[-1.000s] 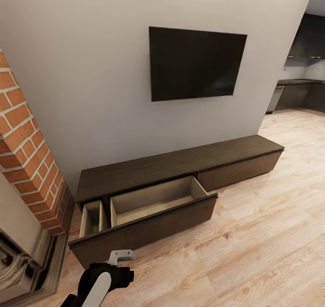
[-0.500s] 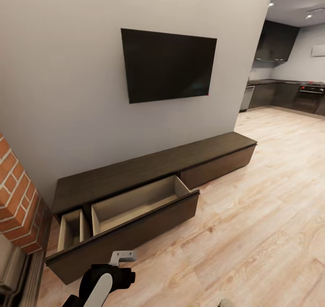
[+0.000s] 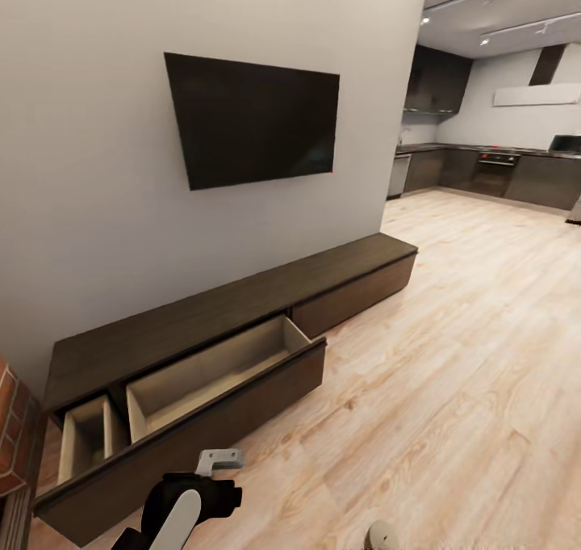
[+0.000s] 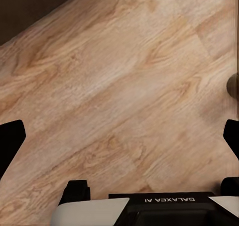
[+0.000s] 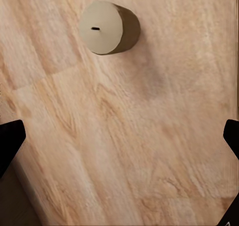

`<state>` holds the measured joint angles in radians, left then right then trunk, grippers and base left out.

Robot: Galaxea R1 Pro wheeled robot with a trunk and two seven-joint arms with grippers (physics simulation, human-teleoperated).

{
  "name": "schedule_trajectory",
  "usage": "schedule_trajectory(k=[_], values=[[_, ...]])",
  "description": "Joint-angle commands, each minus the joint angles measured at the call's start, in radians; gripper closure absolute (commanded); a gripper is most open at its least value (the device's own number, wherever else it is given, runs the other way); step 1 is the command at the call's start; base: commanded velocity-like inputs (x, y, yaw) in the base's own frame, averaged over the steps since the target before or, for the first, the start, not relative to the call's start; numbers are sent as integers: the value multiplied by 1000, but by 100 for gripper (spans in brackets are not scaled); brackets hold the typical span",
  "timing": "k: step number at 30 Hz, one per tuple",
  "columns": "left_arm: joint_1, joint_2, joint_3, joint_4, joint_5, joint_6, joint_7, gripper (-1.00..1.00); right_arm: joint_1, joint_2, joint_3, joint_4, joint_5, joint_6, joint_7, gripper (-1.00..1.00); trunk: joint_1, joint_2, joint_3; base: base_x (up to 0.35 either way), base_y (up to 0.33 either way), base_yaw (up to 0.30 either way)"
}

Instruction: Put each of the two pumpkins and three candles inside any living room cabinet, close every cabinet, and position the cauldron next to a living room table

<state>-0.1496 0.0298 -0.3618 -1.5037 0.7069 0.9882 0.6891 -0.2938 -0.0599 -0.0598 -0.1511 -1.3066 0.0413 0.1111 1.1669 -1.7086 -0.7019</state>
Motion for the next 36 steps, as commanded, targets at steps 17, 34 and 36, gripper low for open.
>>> schedule_trajectory(k=[17, 34, 36], values=[[-1, 1, -3, -1, 9, 1, 10, -100, -1, 0, -5, 1, -2, 3, 4, -100, 0, 0, 10, 0, 0, -261], [-1, 1, -15, -1, 9, 1, 10, -100, -1, 0, -5, 1, -2, 3, 4, -100, 0, 0, 20, 0, 0, -255], [-1, 1, -15, -1, 9, 1, 10, -100, -1, 0, -5, 1, -1, 3, 4, -100, 0, 0, 21, 0, 0, -254]])
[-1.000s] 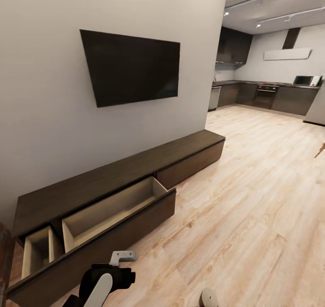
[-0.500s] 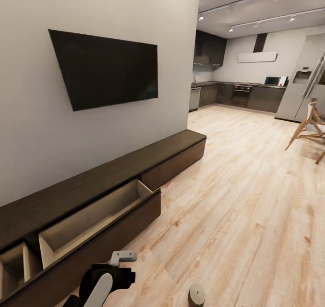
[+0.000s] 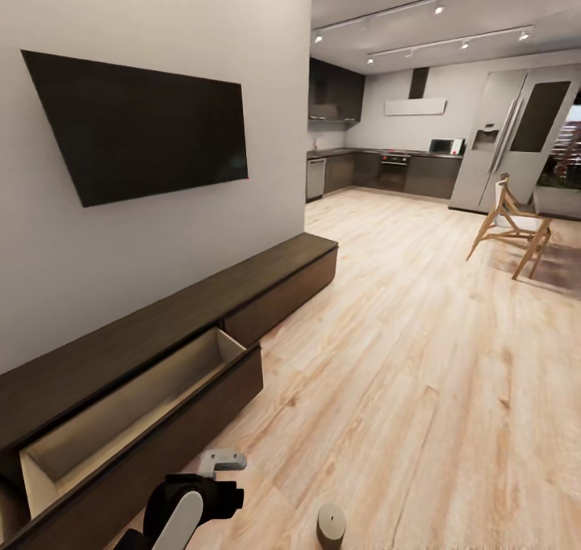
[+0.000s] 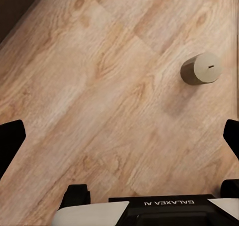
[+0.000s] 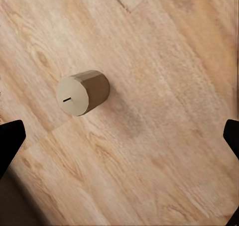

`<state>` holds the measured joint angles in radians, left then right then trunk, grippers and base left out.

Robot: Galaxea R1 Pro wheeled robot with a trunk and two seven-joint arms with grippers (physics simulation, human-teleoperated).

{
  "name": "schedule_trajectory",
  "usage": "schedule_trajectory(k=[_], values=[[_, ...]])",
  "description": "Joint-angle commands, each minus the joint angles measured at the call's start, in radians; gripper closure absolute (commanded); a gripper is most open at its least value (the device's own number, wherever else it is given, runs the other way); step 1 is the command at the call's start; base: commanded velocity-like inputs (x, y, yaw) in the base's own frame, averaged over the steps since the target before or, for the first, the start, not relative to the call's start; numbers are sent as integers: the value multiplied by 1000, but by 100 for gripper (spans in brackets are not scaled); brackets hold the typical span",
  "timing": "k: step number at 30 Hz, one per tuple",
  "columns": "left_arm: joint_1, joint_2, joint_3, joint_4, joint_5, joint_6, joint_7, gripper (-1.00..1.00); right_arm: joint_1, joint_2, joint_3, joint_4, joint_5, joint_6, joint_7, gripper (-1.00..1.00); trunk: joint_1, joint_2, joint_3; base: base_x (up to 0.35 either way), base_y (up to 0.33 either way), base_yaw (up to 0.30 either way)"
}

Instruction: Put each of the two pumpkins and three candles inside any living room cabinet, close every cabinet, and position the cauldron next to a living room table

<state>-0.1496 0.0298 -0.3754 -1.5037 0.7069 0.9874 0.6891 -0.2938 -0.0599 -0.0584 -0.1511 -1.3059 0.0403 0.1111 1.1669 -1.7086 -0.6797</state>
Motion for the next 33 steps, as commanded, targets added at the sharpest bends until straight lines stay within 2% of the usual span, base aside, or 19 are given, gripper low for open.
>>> schedule_trajectory(k=[1, 18, 33], values=[[-1, 1, -2, -1, 9, 2, 10, -100, -1, 0, -6, 1, -2, 4, 4, -100, 0, 0, 0, 0, 0, -254], [-1, -1, -2, -1, 9, 2, 10, -100, -1, 0, -5, 1, -2, -15, 4, -100, 0, 0, 10, -6, -12, -240], [-1, 0, -2, -1, 9, 2, 10, -100, -1, 1, -6, -1, -3, -14, 4, -100, 0, 0, 11, -107, -197, -31]])
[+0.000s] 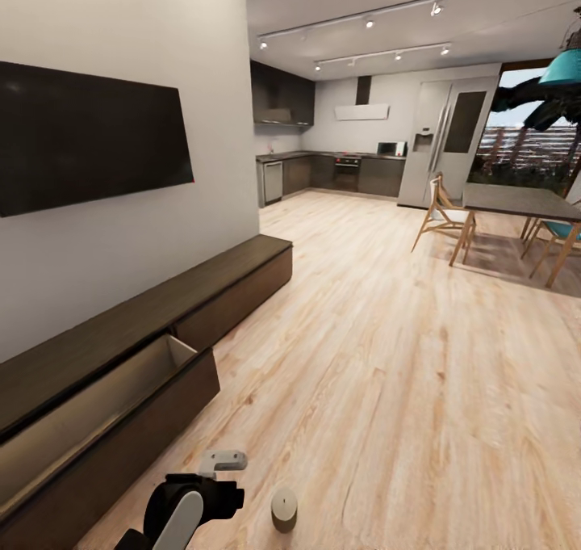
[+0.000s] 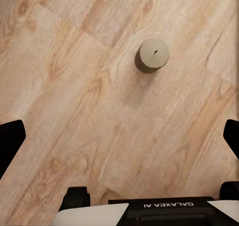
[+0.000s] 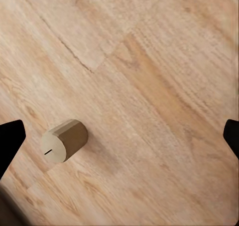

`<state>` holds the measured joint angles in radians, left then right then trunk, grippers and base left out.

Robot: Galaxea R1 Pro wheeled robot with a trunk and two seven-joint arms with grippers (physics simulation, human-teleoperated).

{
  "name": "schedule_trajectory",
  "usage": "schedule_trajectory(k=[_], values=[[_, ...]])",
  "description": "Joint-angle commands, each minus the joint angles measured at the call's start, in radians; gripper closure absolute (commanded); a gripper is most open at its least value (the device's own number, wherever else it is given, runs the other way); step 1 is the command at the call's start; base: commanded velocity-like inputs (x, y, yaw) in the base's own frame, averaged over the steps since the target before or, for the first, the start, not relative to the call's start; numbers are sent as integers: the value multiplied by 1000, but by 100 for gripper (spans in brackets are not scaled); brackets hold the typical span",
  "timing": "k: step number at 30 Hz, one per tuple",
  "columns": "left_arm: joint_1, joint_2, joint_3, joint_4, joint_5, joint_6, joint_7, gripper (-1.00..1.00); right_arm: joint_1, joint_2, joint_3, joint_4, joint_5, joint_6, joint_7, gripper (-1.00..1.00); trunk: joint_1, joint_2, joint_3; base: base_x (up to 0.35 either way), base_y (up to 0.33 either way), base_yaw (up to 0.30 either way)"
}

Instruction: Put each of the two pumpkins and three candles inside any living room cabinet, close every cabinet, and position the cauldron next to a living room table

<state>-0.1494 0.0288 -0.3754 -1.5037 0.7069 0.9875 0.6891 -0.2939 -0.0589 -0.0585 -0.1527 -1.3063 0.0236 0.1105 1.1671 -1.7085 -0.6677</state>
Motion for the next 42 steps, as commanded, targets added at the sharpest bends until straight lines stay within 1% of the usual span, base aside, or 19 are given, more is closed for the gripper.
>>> schedule_trajectory(k=[1, 8, 13, 16, 32, 36, 42], values=[[-1, 1, -2, -1, 9, 1, 10, -100, -1, 0, -6, 1, -2, 2, 5, -100, 0, -1, -2, -87, -163, -34], [-1, 2, -2, -1, 10, 1, 10, -100, -1, -1, -6, 1, -2, 2, 10, -100, 0, -1, -12, -21, -41, -91], [-1, 1, -2, -1, 10, 1, 10, -100, -1, -1, -6, 2, -2, 2, 50, -100, 0, -1, -19, -1, -2, -147], [-1, 2, -2, -1, 10, 2, 10, -100, -1, -1, -6, 2, -2, 2, 61, -100, 0, -1, -23, 0, 0, -168], [-1, 1, -3, -1, 10, 1, 10, -100, -1, -1, -6, 2, -2, -6, 64, -100, 0, -1, -37, 0, 0, -217], [-1, 1, -18, -1, 10, 1, 10, -100, -1, -1, -6, 2, -2, -5, 64, -100, 0, -1, -40, 0, 0, -247], [-1, 1, -23, -1, 10, 0, 10, -100, -1, -1, -6, 2, -2, -5, 64, -100, 0, -1, -43, 0, 0, -249]])
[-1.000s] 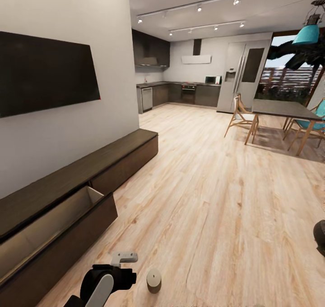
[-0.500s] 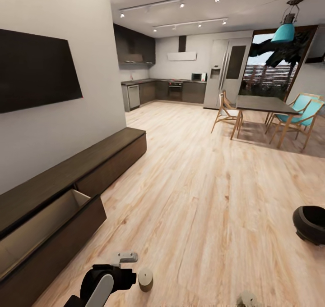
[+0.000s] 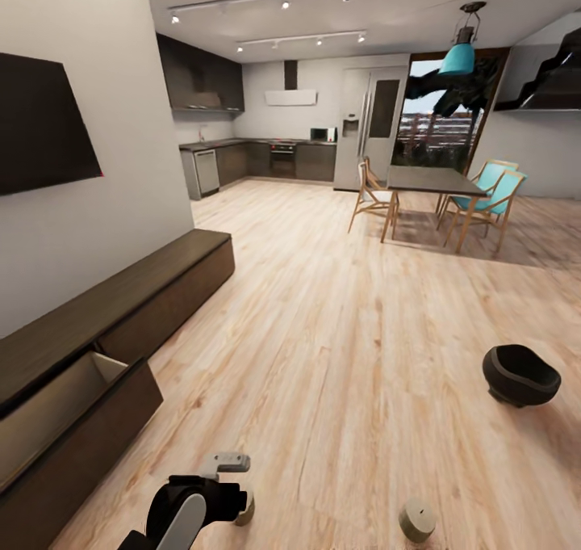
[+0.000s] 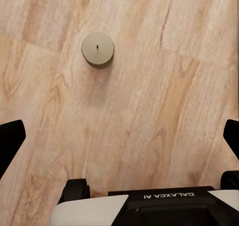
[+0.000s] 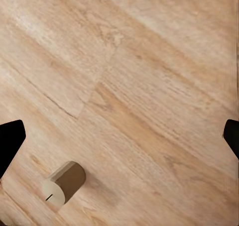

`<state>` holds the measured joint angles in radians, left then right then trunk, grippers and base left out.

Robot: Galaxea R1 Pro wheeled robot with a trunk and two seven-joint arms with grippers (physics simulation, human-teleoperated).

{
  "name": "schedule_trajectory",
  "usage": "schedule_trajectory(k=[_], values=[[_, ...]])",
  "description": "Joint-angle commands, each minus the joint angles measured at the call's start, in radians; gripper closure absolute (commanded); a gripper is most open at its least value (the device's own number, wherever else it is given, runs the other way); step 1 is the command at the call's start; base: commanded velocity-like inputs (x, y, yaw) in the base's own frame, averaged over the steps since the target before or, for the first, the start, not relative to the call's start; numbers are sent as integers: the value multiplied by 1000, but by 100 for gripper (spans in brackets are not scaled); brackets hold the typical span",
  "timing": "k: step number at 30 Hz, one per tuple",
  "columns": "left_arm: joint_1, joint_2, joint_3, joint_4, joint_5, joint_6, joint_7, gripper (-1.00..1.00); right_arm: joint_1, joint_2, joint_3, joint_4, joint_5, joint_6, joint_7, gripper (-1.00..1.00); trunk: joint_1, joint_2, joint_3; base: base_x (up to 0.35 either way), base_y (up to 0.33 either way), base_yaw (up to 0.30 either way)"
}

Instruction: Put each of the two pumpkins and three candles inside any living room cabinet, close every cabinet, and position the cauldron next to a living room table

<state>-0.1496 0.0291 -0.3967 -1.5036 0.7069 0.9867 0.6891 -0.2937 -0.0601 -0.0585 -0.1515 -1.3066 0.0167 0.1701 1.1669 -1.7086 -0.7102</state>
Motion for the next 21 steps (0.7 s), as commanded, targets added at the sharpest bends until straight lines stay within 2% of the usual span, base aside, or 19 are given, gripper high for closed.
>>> schedule_trajectory(k=[1, 6, 15, 21], values=[[-1, 1, -2, -1, 9, 1, 10, -100, -1, 0, -6, 1, -2, 2, 5, -100, 0, 0, -1, 0, 0, -249], [-1, 2, -1, -1, 8, 1, 10, -100, -1, 0, -6, 1, -2, 2, 5, -100, 0, 0, -4, 0, 0, -194], [-1, 2, -1, -1, 9, 1, 10, -100, -1, 1, -6, 1, -2, 1, 5, -100, 0, 0, -4, 3, 0, -24], [-1, 2, -8, 0, 8, 1, 9, -100, -1, 2, -6, 1, -2, -6, 5, -100, 0, 0, -4, 165, -24, -194]])
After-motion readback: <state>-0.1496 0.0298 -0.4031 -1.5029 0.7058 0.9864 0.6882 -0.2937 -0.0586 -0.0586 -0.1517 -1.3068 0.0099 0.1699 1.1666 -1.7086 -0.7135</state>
